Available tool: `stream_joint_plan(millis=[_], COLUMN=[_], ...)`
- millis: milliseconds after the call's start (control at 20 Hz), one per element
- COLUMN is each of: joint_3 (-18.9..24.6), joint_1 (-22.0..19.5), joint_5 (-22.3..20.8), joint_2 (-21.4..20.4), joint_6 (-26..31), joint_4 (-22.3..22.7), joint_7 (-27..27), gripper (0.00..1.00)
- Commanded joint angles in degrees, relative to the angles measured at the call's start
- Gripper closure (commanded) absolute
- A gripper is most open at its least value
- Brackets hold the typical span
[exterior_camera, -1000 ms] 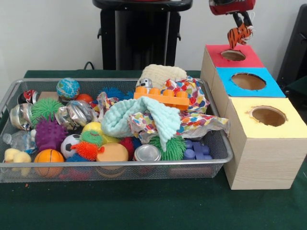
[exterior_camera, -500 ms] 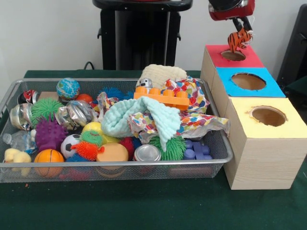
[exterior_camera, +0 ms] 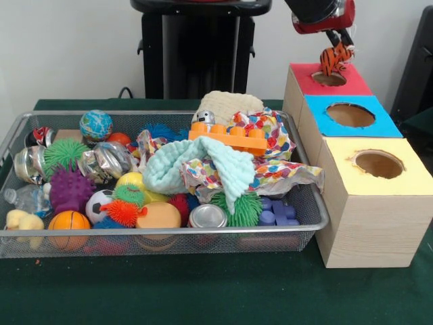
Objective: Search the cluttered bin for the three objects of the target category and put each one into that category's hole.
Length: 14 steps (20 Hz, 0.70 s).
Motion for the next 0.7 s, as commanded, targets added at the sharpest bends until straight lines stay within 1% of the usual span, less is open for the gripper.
stream_joint_plan(millis=[50, 250, 700], joint_3=[2.47, 3.09, 3.89], joint_1=[-1.99, -2.62, -3.41], joint_5=[-1.51, -2.13, -2.85], joint_2=[3.44, 3.56, 3.94], joint_6=[-4.64, -5.08, -3.79], joint_4=[-5.62, -5.09, -6.3], joint_7=[4.43, 4.95, 4.86], gripper=[1.0, 1.0, 1.0])
